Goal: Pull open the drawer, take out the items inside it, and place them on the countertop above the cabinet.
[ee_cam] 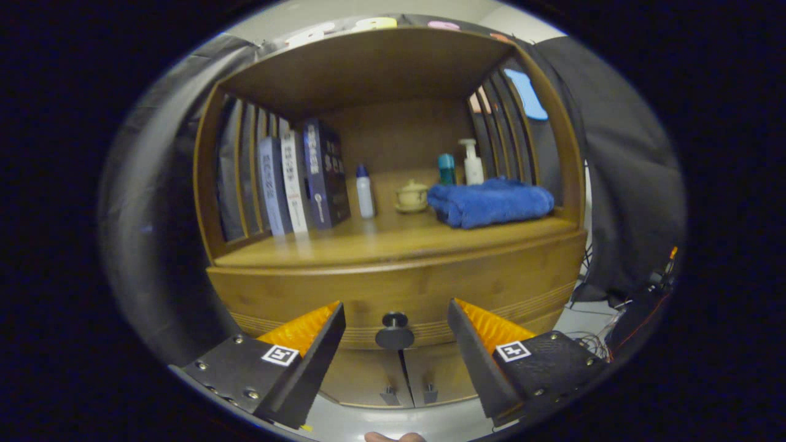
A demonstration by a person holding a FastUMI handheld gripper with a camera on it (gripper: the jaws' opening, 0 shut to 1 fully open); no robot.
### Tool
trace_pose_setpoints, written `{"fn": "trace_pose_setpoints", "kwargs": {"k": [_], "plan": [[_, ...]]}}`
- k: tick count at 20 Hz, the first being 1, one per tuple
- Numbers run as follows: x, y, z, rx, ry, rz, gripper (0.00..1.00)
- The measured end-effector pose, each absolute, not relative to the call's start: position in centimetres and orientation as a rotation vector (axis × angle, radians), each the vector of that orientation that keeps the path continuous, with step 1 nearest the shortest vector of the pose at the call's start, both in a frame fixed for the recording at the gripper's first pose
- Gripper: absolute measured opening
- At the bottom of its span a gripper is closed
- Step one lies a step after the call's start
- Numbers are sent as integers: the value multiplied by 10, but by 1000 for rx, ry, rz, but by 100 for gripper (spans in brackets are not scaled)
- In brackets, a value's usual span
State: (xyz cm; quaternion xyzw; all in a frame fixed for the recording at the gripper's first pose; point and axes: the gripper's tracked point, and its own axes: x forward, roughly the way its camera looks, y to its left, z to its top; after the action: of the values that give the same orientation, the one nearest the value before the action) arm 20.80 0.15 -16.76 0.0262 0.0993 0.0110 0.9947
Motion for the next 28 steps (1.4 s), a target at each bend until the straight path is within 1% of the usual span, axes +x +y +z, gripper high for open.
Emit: {"fn": "trace_pose_setpoints", "kwargs": {"k": [2,3,5,6,7,8,13,15,16,22,24,28], "plan": [[229,-5,-188,62,241,-10,100],[236,-1,-193,82,254,3,100],[249,17,-197,116,286,77,71],[237,16,-192,121,246,65,57],[241,15,-197,98,262,64,42],[241,11,-196,82,247,52,33],[222,14,-197,-13,223,57,33],[192,14,-196,2,213,58,34],[181,13,-196,13,208,59,23],[110,8,-196,-6,183,73,23],[86,2,-201,10,202,70,23],[62,4,-210,-38,219,77,23]]}}
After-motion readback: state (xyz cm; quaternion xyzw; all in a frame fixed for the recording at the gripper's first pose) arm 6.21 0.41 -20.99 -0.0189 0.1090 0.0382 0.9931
